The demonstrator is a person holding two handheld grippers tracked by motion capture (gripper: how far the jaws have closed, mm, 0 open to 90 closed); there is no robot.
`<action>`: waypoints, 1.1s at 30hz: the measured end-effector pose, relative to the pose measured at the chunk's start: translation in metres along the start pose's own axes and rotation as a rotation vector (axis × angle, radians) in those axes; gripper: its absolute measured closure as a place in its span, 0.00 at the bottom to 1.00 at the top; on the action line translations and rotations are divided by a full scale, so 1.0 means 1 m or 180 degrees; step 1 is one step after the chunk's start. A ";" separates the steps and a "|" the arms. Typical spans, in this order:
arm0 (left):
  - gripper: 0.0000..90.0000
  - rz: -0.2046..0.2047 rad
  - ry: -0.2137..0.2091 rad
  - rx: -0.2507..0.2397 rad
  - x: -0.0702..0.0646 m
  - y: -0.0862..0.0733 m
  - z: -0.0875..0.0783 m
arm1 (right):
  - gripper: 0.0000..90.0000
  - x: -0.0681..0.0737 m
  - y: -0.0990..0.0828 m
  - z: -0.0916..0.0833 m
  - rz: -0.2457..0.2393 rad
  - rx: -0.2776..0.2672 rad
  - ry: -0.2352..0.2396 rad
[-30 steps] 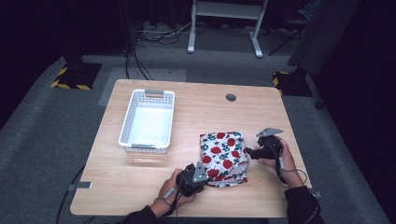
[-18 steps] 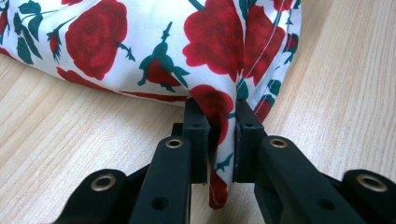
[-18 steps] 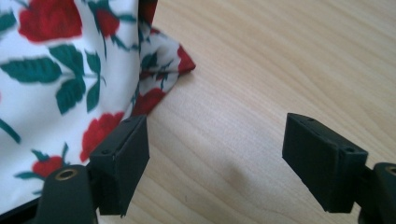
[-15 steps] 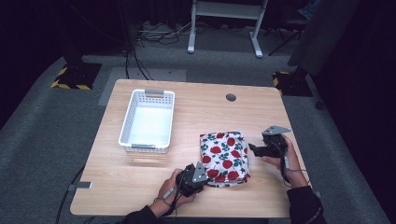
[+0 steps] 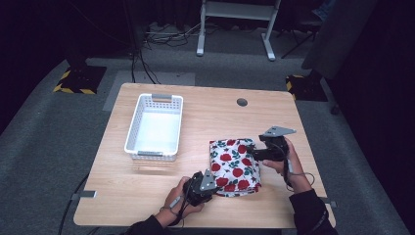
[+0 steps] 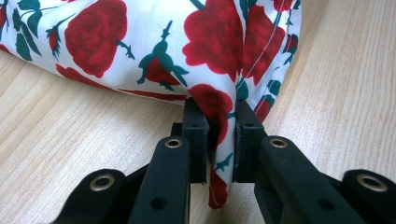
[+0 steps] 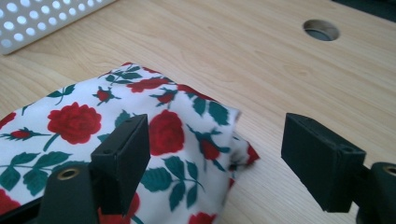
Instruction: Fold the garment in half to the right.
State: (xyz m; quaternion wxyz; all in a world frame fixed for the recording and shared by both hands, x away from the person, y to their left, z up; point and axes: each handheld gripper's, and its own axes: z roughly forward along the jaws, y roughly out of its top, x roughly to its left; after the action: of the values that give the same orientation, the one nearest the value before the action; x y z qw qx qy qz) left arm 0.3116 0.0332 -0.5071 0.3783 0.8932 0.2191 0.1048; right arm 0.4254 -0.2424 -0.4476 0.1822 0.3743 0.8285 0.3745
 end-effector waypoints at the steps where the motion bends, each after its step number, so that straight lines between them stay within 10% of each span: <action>1: 0.88 0.0003 0.0001 0.0002 0.000 0.000 0.000 | 0.26 0.000 0.000 0.000 0.0000 0.0000 0.0000; 12: 0.88 -0.0008 -0.0018 0.0010 0.001 -0.001 -0.001 | 0.18 -0.001 -0.013 0.045 0.0078 0.0397 0.0051; 27: 0.88 -0.0014 -0.0021 0.0030 0.003 -0.004 -0.005 | 0.17 -0.001 -0.021 0.060 0.0141 0.0481 0.0111; 28: 0.88 -0.0018 -0.0024 0.0035 0.004 -0.004 -0.005 | 0.38 0.005 -0.019 0.056 0.0076 0.0478 0.0217; 33: 0.88 0.0024 -0.0012 0.0056 0.007 -0.006 -0.008 | 0.67 0.014 -0.017 0.054 0.0078 0.0465 0.0363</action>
State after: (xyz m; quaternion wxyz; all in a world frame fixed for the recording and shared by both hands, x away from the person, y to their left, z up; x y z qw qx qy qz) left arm 0.3130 0.0446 -0.5056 0.3704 0.8976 0.2160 0.1025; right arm 0.4395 -0.2130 -0.4962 0.1023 0.3748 0.8580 0.3360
